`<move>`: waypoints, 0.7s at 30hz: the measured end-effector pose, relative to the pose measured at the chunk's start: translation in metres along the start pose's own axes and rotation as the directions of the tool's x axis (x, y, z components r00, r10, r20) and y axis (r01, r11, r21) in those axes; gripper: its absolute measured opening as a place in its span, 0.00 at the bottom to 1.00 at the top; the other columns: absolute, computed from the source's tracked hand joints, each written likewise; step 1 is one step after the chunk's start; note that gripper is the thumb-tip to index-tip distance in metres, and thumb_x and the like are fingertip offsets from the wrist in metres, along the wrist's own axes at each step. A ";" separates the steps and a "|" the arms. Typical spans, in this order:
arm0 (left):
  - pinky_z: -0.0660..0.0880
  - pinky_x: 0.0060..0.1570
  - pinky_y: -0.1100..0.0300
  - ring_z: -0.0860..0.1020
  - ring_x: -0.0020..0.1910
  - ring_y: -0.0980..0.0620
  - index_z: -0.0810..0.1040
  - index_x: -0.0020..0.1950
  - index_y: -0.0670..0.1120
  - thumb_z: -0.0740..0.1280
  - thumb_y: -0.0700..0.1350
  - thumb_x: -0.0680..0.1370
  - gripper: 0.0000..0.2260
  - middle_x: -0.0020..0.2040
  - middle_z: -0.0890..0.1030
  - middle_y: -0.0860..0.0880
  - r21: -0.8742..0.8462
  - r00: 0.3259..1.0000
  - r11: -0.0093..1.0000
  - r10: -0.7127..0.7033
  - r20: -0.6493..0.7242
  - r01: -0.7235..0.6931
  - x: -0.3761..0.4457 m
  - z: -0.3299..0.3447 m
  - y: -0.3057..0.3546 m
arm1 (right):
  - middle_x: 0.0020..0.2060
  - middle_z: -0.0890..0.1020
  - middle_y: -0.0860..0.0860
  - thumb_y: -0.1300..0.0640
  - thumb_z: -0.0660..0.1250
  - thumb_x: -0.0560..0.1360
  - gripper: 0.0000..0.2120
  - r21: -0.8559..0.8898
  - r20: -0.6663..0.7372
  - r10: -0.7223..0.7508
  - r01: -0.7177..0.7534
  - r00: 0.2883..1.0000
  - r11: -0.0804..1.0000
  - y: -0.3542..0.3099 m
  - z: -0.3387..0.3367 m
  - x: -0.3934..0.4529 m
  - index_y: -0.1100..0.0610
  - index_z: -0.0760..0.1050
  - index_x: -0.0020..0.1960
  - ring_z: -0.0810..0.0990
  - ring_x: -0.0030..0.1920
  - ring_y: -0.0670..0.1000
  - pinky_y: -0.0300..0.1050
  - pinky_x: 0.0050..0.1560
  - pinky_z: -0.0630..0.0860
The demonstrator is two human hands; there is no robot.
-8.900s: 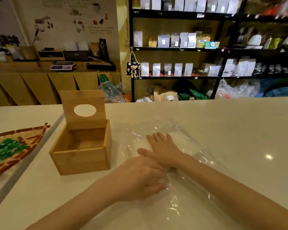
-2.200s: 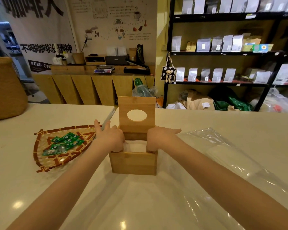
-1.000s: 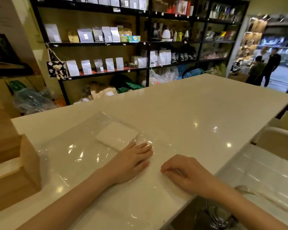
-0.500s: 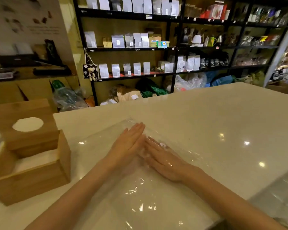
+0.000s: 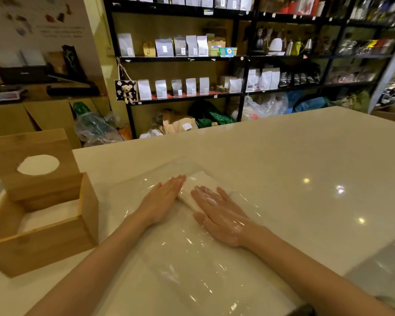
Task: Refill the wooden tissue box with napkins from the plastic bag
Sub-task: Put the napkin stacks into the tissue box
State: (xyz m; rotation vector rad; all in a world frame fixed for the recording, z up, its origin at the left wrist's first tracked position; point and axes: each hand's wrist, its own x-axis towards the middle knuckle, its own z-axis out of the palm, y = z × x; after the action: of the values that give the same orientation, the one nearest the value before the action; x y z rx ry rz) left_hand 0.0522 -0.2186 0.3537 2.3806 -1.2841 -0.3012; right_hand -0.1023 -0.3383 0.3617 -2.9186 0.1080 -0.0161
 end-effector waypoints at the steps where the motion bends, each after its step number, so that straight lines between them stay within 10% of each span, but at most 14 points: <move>1: 0.44 0.73 0.58 0.50 0.75 0.57 0.49 0.75 0.54 0.40 0.47 0.82 0.20 0.77 0.52 0.54 0.033 1.000 0.999 0.008 0.004 -0.008 0.000 0.000 0.000 | 0.77 0.45 0.49 0.46 0.44 0.80 0.28 0.016 0.016 0.007 -0.007 1.000 1.000 0.000 0.000 -0.004 0.54 0.42 0.76 0.40 0.76 0.44 0.46 0.75 0.35; 8: 0.48 0.73 0.50 0.48 0.76 0.49 0.42 0.75 0.54 0.40 0.53 0.79 0.24 0.78 0.48 0.49 0.367 0.998 0.930 0.014 0.067 -0.037 -0.003 0.001 0.006 | 0.77 0.48 0.47 0.36 0.30 0.67 0.41 0.010 -0.011 0.020 -0.020 1.000 1.000 -0.005 -0.006 -0.051 0.53 0.44 0.76 0.41 0.75 0.42 0.44 0.74 0.33; 15: 0.47 0.73 0.49 0.48 0.76 0.48 0.46 0.75 0.56 0.38 0.60 0.77 0.26 0.78 0.48 0.48 0.404 0.996 0.913 0.028 0.084 -0.059 -0.001 0.002 0.004 | 0.77 0.47 0.45 0.35 0.36 0.72 0.36 0.033 0.005 -0.007 0.006 1.000 0.999 -0.011 -0.006 -0.124 0.48 0.44 0.76 0.40 0.75 0.40 0.41 0.72 0.31; 21: 0.47 0.73 0.45 0.45 0.76 0.46 0.46 0.75 0.52 0.24 0.67 0.57 0.48 0.78 0.46 0.49 0.509 0.979 0.846 0.067 0.191 -0.157 -0.004 -0.003 0.003 | 0.76 0.51 0.40 0.35 0.54 0.74 0.34 0.099 -0.049 -0.069 0.074 0.996 0.992 -0.016 -0.006 -0.175 0.45 0.48 0.75 0.43 0.74 0.35 0.42 0.75 0.36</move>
State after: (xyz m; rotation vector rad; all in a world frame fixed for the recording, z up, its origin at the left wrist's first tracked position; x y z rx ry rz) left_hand 0.0488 -0.2165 0.3575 2.7510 -1.7643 -0.1224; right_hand -0.2753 -0.3109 0.3710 -2.8203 0.0093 -0.0969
